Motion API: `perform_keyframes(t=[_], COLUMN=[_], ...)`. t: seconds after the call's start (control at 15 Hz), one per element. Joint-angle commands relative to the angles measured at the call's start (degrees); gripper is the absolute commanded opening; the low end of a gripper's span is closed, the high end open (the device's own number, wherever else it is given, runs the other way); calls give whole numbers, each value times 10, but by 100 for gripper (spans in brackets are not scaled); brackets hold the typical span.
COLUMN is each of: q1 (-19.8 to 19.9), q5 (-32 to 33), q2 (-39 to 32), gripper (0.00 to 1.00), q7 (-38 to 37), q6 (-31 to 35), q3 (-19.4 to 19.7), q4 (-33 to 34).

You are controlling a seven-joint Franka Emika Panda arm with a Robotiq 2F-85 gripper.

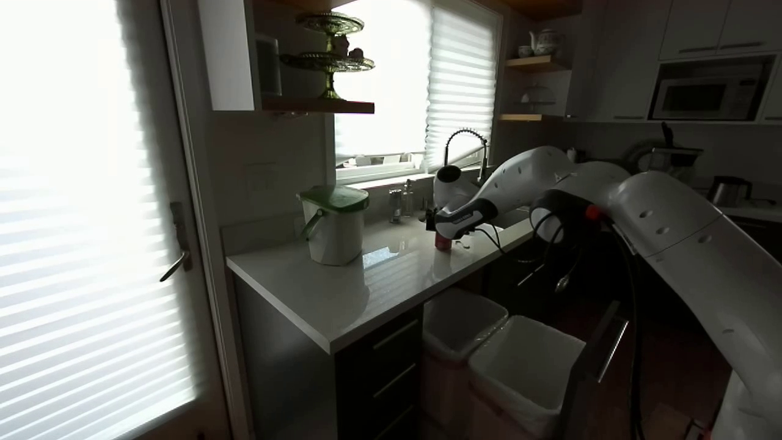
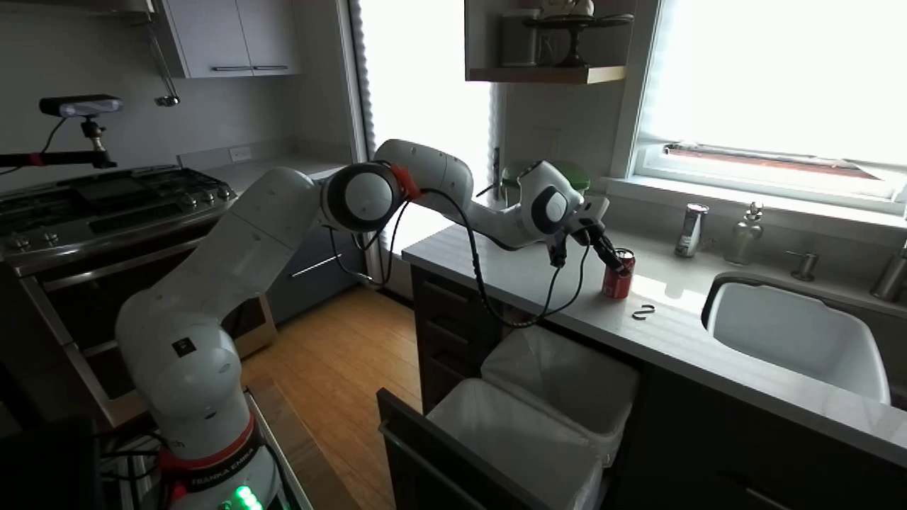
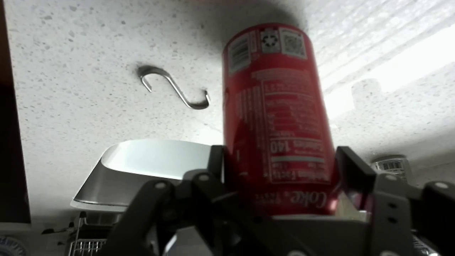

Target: Pick up the soda can and drop it in the drawer waste bin

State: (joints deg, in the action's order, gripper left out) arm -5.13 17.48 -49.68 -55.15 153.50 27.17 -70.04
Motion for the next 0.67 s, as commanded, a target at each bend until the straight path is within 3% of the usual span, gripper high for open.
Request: perform_keyframes(t=[0.0,0.07,0.6], q1=[-16,-23,-60], q5=[11,13,59], q2=[-9,2,144], gripper=[49,45,44], q7=[-21,-21,-16], q6=[-13,-27,-147], q3=[22,27,29], q4=[12,4,-104])
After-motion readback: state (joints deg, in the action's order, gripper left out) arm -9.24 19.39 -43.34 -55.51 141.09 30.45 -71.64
